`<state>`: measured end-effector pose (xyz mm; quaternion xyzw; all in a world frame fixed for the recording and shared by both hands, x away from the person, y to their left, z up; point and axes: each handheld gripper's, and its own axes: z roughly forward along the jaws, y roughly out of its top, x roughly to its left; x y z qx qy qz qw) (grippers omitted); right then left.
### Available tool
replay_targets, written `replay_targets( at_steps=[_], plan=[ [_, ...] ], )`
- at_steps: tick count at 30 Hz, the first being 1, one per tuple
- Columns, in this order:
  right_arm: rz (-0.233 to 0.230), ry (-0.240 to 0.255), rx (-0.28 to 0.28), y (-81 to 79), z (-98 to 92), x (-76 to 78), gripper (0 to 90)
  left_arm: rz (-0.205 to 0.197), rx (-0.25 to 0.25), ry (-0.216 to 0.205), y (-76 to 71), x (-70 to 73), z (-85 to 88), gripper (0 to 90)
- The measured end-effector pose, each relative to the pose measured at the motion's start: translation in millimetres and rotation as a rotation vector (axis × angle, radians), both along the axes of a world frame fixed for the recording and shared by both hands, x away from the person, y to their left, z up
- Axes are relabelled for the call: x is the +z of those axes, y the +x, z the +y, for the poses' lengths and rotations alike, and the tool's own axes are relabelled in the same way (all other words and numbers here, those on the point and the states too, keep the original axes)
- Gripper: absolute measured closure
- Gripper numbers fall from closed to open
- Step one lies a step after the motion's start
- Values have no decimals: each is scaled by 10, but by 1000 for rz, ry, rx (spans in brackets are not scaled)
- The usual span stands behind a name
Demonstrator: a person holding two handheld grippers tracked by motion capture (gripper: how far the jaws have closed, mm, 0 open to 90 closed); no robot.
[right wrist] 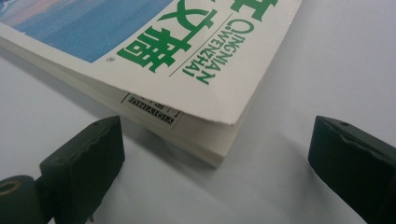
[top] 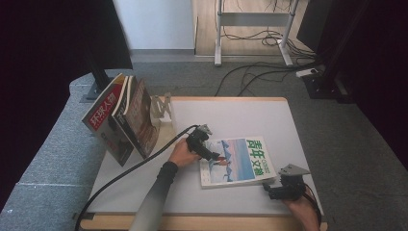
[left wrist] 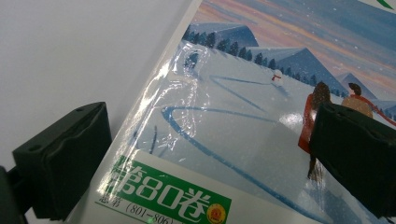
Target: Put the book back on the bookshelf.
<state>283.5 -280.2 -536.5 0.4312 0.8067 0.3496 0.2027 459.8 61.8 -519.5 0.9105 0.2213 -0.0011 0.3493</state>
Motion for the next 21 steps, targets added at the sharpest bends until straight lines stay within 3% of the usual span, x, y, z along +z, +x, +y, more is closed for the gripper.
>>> replay_targets(
  at_steps=[6,9,13,21],
  plan=[
    [11,5,5,52,36,4,61,-7,14,17,-39,18,-16,0],
    [18,26,36,67,42,3,98,-3,17,31,-62,28,-13,0],
    [24,29,84,102,119,7,96,1,18,35,-126,32,23,0],
    [37,15,95,136,198,9,53,13,47,44,-274,39,125,0]
  ],
)
